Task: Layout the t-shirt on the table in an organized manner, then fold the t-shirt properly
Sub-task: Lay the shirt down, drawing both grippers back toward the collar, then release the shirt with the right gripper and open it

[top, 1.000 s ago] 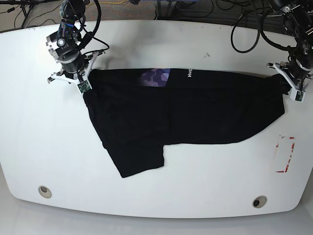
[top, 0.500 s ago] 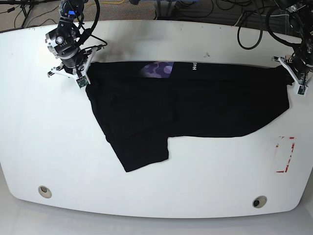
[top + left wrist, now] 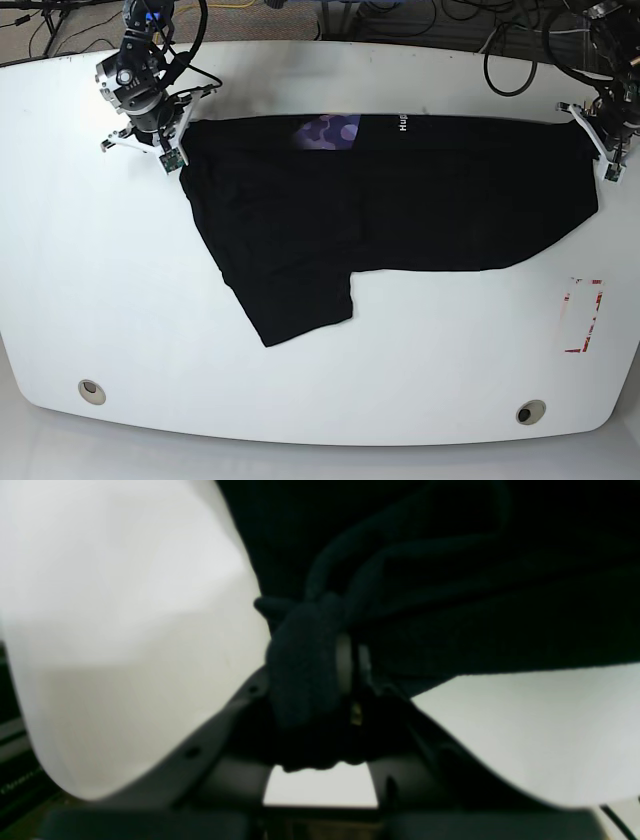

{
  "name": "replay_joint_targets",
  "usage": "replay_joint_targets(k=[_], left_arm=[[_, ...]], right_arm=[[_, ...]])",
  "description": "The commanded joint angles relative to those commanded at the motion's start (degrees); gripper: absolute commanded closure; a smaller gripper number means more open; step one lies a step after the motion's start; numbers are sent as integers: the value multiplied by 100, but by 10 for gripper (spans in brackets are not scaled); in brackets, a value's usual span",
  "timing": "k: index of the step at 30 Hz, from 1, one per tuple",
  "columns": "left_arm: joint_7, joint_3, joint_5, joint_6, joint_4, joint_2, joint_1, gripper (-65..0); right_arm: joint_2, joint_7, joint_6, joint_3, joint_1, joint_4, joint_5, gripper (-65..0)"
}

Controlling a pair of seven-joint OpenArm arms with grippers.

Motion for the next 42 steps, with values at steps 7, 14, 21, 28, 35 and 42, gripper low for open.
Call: replay_joint_targets(k=[7,14,21,28,35,42], left_arm=[[9,-35,9,0,18,0,9,-331],[9,-123,-26,0,149,-35,9,-333],[9,-712,-53,0,703,-18,141,-332],[79,-1336,-897,0,862,-35,132,-332],[527,-1442,-1785,0,879,-176,132,-332],[563,-1468,-1908,0,870,-202,132,-332]], right_arm=[[-53,-9,0,0,-18,0,0,-419],[-132,-9,0,0,-9,53,9,-460],[-123,-35,0,299,35,105,862,-412],[-114,-220,0,404,35,123,1749,-412],[-114,-607,0,404,202,88,2136,-411],[-229,-642,0,273,536,-62,2136,-411]])
